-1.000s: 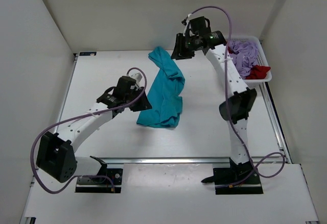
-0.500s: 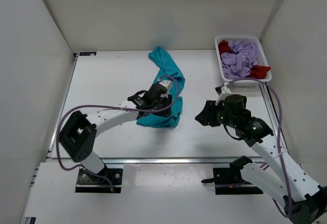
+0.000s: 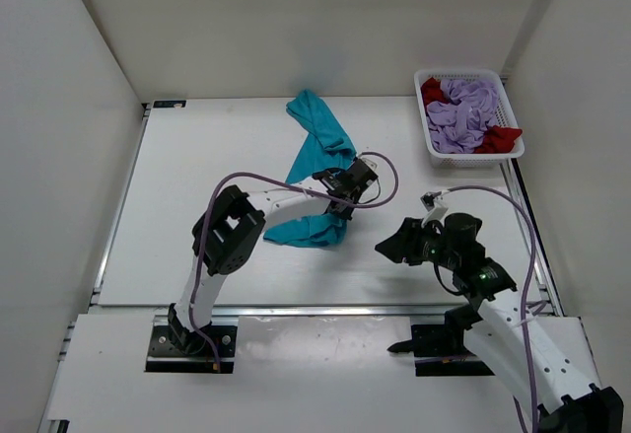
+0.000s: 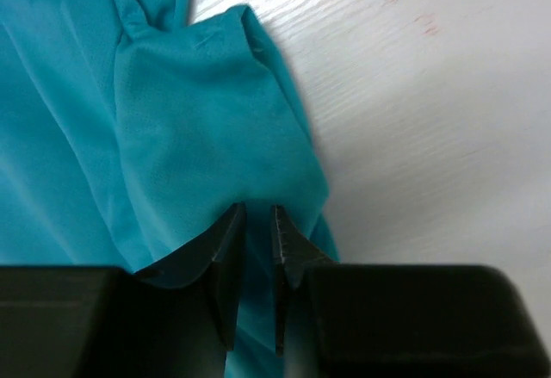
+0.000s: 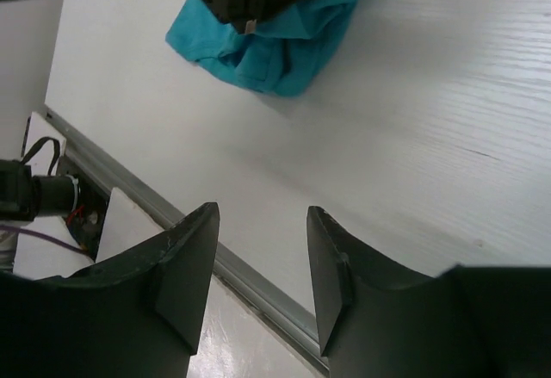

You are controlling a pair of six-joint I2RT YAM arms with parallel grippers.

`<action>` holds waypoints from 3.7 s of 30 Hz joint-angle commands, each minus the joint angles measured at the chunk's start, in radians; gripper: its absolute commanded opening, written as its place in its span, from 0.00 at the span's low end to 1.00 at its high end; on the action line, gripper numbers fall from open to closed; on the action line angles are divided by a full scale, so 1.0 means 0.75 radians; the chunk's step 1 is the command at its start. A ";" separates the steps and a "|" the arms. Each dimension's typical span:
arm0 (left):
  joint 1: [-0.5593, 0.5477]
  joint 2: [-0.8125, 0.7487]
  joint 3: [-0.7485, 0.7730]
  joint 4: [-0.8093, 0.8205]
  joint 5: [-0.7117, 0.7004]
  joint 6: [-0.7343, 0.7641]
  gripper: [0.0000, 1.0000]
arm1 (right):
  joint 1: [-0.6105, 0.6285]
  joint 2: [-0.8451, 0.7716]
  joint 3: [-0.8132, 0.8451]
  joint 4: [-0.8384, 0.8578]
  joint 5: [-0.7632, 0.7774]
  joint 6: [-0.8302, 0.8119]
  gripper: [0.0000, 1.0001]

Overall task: Fold and stack the t-shirts
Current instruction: Flatten out the tshirt

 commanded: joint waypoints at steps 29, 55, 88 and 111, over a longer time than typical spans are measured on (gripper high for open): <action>0.396 -0.736 -0.578 0.501 0.663 -0.270 0.09 | 0.211 0.649 -0.045 0.665 0.273 0.182 0.54; 1.145 -1.947 -1.855 0.706 0.876 -0.636 0.20 | 0.319 1.212 0.392 0.640 0.241 0.071 0.17; 1.278 -1.777 -0.935 0.651 1.007 -0.783 0.03 | 0.083 0.818 1.180 0.000 0.187 -0.209 0.00; 1.084 -1.950 -1.733 0.783 0.721 -0.732 0.62 | 0.106 0.662 0.193 0.298 0.420 0.040 0.38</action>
